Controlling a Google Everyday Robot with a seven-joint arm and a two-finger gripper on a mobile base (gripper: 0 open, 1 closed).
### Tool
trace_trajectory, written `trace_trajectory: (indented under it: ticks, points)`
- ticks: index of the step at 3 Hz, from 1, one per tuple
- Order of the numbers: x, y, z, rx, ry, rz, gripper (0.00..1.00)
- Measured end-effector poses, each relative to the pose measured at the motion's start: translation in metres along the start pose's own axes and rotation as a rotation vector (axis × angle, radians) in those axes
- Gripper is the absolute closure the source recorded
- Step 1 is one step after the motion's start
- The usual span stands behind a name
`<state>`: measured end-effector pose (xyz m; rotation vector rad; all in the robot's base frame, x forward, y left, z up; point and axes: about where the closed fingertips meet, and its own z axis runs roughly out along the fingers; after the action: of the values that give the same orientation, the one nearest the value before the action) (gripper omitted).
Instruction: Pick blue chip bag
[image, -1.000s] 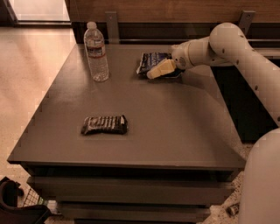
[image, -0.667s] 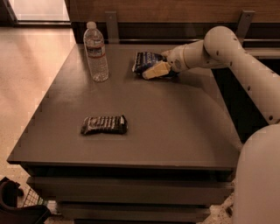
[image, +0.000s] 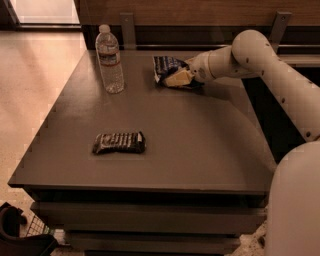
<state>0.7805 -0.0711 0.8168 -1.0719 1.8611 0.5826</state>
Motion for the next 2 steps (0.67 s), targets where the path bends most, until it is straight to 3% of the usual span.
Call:
trace_trajectory:
  ticks: [1,2]
  points:
    - [-0.0043,-0.0001,-0.0024,0.0,0.0,0.0,0.99]
    - [-0.0059,-0.0001,-0.0033,0.0,0.0,0.0,1.0]
